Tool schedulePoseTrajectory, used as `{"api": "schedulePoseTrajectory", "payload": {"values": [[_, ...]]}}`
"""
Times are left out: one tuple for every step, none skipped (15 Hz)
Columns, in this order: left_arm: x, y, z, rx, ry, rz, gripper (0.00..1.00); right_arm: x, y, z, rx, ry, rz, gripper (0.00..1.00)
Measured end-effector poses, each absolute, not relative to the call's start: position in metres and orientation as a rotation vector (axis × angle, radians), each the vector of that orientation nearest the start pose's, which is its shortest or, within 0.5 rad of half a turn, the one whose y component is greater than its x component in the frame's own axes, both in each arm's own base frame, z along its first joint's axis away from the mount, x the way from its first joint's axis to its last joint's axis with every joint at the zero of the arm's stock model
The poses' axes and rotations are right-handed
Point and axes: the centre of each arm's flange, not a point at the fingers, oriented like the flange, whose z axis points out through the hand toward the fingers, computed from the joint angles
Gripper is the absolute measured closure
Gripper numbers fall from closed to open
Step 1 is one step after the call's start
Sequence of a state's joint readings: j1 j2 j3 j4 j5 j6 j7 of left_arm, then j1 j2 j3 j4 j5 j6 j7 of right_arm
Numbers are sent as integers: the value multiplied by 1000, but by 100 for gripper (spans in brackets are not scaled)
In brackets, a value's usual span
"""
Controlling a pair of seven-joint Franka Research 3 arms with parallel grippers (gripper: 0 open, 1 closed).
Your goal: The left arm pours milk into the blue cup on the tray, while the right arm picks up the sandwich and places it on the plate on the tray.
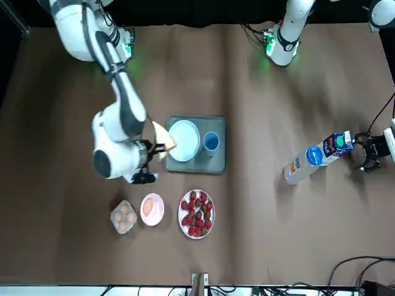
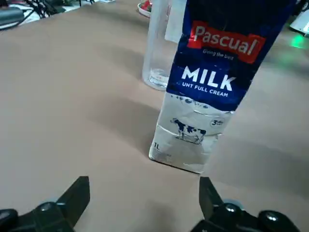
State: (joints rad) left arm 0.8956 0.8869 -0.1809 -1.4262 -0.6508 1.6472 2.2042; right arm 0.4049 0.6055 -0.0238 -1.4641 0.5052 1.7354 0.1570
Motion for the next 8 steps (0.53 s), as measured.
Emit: {"api": "schedulePoseTrajectory", "payload": {"values": [[526, 398, 160, 1886, -1295, 873, 0, 607, 315, 309, -2709, -70, 584, 84], [528, 396, 161, 1866, -1327, 891, 0, 602, 331, 302, -2705, -72, 572, 84], [529, 393, 162, 1836, -1361, 910, 0, 596, 342, 294, -2704, -75, 574, 84], [530, 389, 162, 1799, -1388, 924, 0, 590, 350, 284, -2708, -78, 583, 84], [530, 384, 163, 1762, -1402, 932, 0, 585, 355, 275, -2713, -79, 588, 84], [532, 378, 164, 1729, -1407, 936, 0, 582, 357, 268, -2717, -78, 594, 84], [533, 373, 164, 1707, -1408, 937, 0, 579, 358, 260, -2720, -77, 608, 84], [534, 367, 162, 1686, -1407, 934, 0, 575, 360, 243, -2730, -66, 609, 84]]}}
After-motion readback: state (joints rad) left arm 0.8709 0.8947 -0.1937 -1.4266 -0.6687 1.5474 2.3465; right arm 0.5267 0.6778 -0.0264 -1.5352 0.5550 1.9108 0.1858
